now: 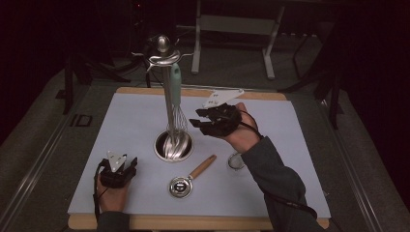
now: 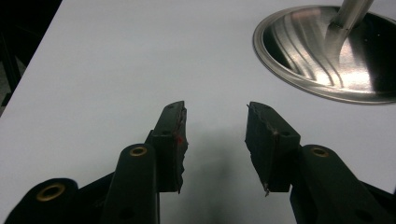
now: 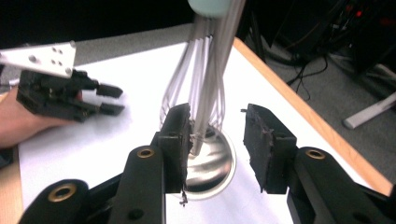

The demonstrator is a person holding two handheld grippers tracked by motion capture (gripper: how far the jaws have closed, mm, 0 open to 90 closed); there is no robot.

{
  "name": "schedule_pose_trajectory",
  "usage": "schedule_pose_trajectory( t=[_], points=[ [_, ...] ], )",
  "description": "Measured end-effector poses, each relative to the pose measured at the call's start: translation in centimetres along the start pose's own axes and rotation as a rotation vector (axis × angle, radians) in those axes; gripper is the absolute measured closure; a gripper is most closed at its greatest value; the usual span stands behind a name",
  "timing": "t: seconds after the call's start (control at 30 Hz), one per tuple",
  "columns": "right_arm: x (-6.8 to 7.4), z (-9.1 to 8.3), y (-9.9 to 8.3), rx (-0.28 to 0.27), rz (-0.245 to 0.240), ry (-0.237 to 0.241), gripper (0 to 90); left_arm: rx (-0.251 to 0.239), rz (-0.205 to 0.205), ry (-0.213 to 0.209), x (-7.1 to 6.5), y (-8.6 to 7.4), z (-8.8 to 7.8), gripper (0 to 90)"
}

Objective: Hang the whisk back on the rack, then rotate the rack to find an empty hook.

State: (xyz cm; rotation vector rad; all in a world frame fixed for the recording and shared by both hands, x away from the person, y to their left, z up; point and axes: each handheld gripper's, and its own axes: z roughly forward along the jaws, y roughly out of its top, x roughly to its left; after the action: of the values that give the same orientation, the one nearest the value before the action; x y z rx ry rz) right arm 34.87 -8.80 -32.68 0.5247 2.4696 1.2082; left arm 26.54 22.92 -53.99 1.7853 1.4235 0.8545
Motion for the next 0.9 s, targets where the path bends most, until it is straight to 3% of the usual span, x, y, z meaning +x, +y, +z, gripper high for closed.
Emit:
schedule_pose_trajectory(
  t=[0.3,0.6,0.77,0.9],
  points=[
    [-1.0,0.6,-2.4,0.097,0.031,-0.003,60.3,0.001,-0.006,0.001,0.0,0.0,0.0,57.0],
    [-1.7,0.5,-5.1,0.135,0.076,-0.001,59.1,-0.015,-0.04,-0.005,0.4,-0.1,-0.1,57.7],
    [-1.9,0.1,-6.7,0.154,0.11,-0.005,57.9,-0.046,-0.048,0.0,0.4,0.0,-0.4,60.7],
    [-1.9,-0.3,-7.7,0.162,0.135,-0.016,57.2,-0.103,-0.057,-0.01,0.2,0.7,-1.4,65.4]
  ],
)
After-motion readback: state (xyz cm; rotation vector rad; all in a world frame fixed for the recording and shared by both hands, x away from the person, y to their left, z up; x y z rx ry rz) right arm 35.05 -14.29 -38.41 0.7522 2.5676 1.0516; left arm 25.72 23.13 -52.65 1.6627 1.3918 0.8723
